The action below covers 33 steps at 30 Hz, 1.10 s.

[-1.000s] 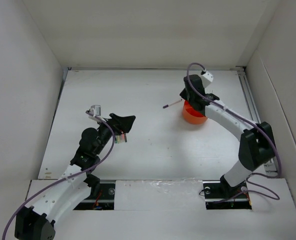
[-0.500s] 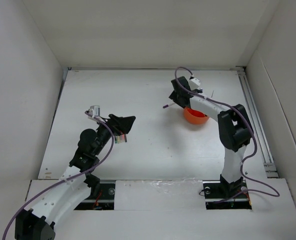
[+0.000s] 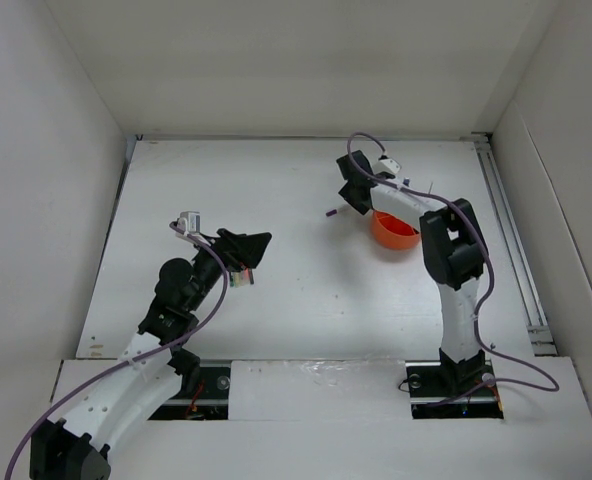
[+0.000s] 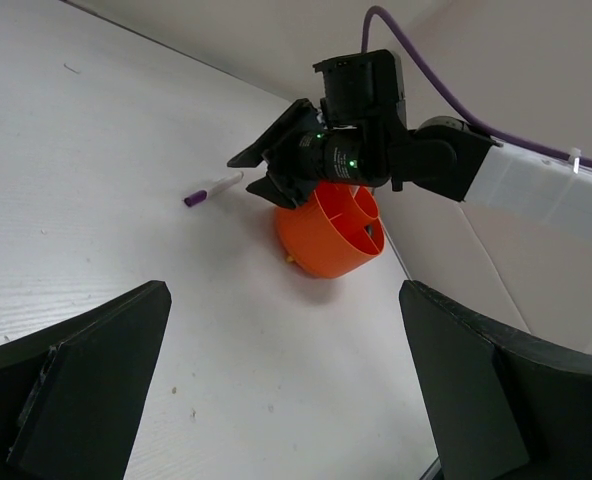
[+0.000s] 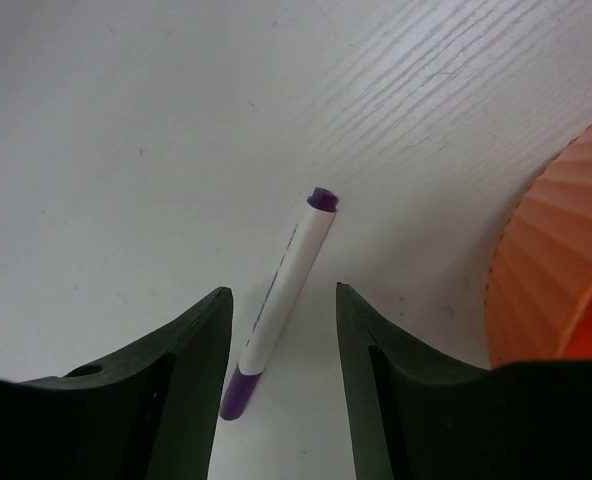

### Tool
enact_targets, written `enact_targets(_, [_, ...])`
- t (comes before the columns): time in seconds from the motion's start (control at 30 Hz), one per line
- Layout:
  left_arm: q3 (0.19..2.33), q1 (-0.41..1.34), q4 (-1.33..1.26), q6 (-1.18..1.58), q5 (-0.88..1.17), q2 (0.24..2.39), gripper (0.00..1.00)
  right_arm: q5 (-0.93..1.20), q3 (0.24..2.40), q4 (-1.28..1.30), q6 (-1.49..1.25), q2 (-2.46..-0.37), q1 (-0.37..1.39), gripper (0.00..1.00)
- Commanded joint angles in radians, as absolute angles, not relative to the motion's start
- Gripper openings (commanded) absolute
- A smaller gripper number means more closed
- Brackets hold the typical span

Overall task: Sort the stationery into containers
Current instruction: Grab a piece of stationery with the right arm

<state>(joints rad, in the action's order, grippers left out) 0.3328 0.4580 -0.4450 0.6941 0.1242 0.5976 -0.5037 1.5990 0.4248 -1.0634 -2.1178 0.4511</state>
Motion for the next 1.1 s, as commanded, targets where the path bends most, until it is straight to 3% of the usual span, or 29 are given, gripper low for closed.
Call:
enact_targets(0.0, [0.334, 0.46, -0.488, 0.698, 0.14, 0.586, 1.0, -0.56, 1.66, 0.482, -1.092, -2.152, 0.442, 0.52])
enact_targets(0.33, [0.334, 0.46, -0.488, 0.698, 0.14, 0.586, 1.0, -0.571, 1.779, 0.566, -1.089, -2.243, 0.442, 0.49])
enact_targets(0.6, [0.334, 0.46, -0.479, 0.698, 0.14, 0.577, 1.0, -0.535, 1.772, 0.58, -1.055, -2.253, 0.471, 0.17])
enact_targets(0.83, [0.334, 0.46, -0.46, 0.698, 0.121, 0.548, 1.0, -0.526, 1.703, 0.548, -1.015, -2.221, 0.529, 0.0])
enact_targets(1.03, [0.334, 0.46, -0.46, 0.698, 0.121, 0.548, 1.0, -0.545, 1.623, 0.529, -0.994, -2.142, 0.586, 0.0])
enact_targets(1.07, [0.334, 0.46, -0.46, 0.698, 0.121, 0.548, 1.0, -0.545, 1.623, 0.529, -0.985, -2.128, 0.586, 0.04])
